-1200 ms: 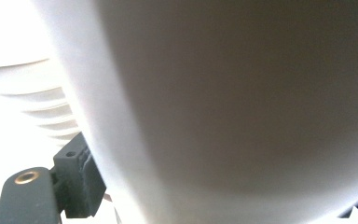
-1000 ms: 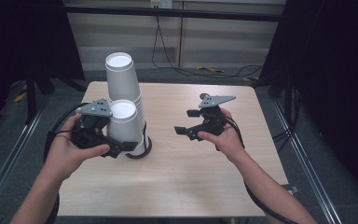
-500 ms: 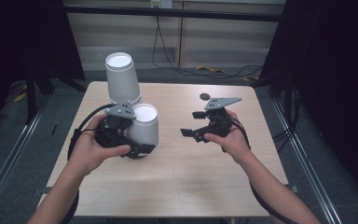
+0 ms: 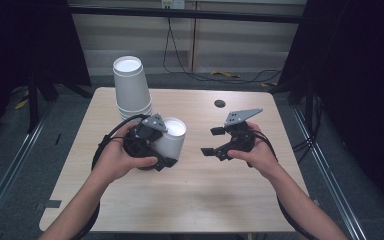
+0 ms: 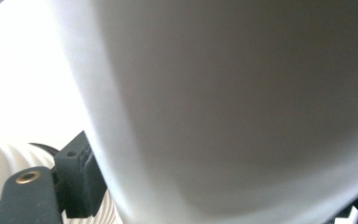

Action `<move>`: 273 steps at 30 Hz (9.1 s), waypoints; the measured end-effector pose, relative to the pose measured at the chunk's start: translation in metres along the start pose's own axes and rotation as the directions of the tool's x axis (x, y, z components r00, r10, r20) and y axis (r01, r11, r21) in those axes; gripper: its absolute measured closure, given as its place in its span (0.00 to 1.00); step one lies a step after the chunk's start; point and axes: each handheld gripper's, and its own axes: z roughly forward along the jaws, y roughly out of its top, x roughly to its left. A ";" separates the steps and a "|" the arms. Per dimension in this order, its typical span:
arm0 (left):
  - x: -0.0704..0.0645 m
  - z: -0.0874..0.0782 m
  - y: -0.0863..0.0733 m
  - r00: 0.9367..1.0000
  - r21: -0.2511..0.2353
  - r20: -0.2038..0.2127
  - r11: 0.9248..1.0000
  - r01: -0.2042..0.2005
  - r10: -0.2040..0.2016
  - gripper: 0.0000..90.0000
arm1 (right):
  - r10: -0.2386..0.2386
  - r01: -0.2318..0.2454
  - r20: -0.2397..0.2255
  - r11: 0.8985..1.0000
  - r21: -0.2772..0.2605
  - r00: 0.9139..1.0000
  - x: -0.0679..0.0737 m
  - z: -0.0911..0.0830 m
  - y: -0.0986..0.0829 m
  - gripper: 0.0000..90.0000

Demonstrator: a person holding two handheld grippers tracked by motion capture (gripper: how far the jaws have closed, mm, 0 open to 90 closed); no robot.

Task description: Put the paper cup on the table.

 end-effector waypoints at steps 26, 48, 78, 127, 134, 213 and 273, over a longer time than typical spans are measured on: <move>0.003 0.049 0.019 0.998 0.218 0.005 0.974 -0.069 0.069 0.18 | -0.052 0.055 -0.123 0.998 0.026 0.991 0.007 -0.006 -0.011 0.16; -0.001 0.064 0.025 0.991 0.298 0.018 0.945 -0.134 0.135 0.18 | -0.082 0.089 -0.155 0.996 0.033 0.985 0.014 0.002 0.002 0.15; -0.009 0.076 0.027 0.983 0.302 0.068 0.935 -0.185 0.173 0.18 | -0.077 0.083 -0.239 0.996 0.016 0.968 0.023 0.019 0.011 0.23; -0.011 0.078 0.027 0.963 0.324 0.104 0.908 -0.268 0.247 0.19 | -0.170 0.219 -0.233 0.955 0.202 0.958 0.029 0.018 0.022 0.25; -0.011 0.078 0.025 0.963 0.330 0.107 0.905 -0.269 0.247 0.19 | -0.191 0.252 -0.249 0.936 0.246 0.950 0.031 0.021 0.028 0.23; -0.010 0.066 0.027 0.944 0.203 0.110 0.923 -0.327 0.310 0.13 | -0.161 0.227 -0.224 0.923 0.311 0.961 0.030 0.019 0.019 0.28; 0.002 0.085 -0.008 0.982 0.000 0.120 0.989 -0.149 0.148 0.17 | -0.159 0.206 -0.193 0.944 0.257 0.968 0.016 -0.011 0.002 0.28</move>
